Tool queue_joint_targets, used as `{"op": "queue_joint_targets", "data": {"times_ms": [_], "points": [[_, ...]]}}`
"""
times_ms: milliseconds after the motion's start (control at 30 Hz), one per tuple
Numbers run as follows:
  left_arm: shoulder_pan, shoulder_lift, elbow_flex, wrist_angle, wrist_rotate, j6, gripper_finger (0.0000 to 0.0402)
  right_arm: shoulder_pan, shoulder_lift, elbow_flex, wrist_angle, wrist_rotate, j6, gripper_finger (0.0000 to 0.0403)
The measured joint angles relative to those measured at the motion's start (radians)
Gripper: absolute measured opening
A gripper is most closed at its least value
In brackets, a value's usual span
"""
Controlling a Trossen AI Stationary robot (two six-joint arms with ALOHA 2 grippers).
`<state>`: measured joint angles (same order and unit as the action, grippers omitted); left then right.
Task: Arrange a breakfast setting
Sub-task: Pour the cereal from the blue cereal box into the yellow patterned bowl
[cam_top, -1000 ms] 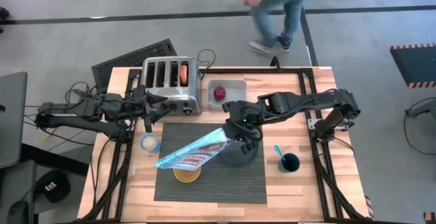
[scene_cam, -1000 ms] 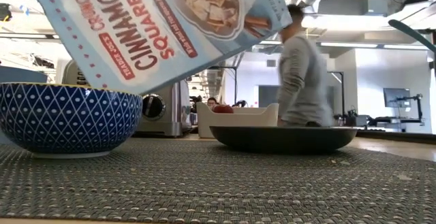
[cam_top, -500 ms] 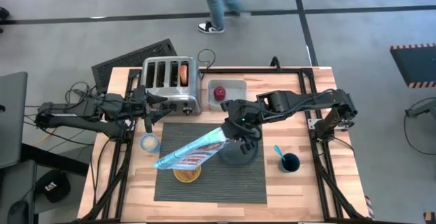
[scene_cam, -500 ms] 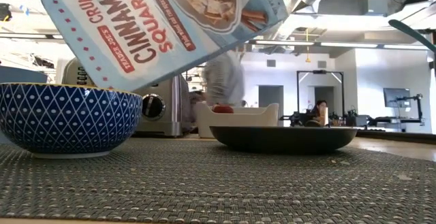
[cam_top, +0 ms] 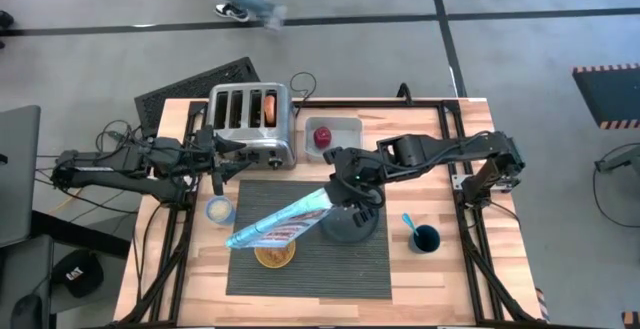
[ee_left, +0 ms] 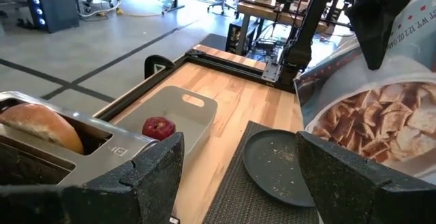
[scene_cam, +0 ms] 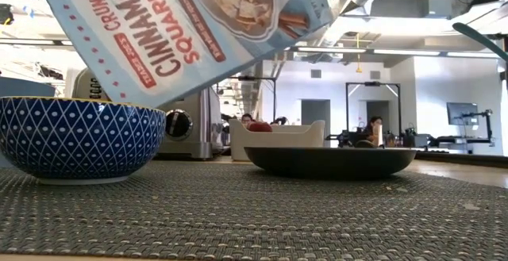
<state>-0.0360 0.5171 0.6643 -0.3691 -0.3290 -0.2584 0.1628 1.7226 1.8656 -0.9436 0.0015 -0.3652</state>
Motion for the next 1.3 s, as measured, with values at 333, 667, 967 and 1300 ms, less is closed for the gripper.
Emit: {"op": "queue_joint_targets", "data": {"times_ms": [333, 667, 967, 1300], "points": [[0.0, 0.0, 0.0, 0.0, 0.0, 0.001, 0.0267, 0.006, 0.0, 0.0, 0.004, 0.006, -0.002, 0.008], [0.0, 0.0, 0.0, -0.009, 0.0, 0.001, 0.0267, 0.019, 0.0, 0.0, 0.008, 0.008, -0.024, 0.0079], [0.0, 0.0, 0.0, -0.009, 0.0, 0.001, 0.0267, 0.021, 0.0, 0.0, 0.006, 0.026, -0.017, 0.0079], [0.0, 0.0, 0.0, -0.008, 0.0, 0.001, 0.0267, 0.021, 0.0, 0.0, -0.011, 0.039, -0.015, 0.0079]]}}
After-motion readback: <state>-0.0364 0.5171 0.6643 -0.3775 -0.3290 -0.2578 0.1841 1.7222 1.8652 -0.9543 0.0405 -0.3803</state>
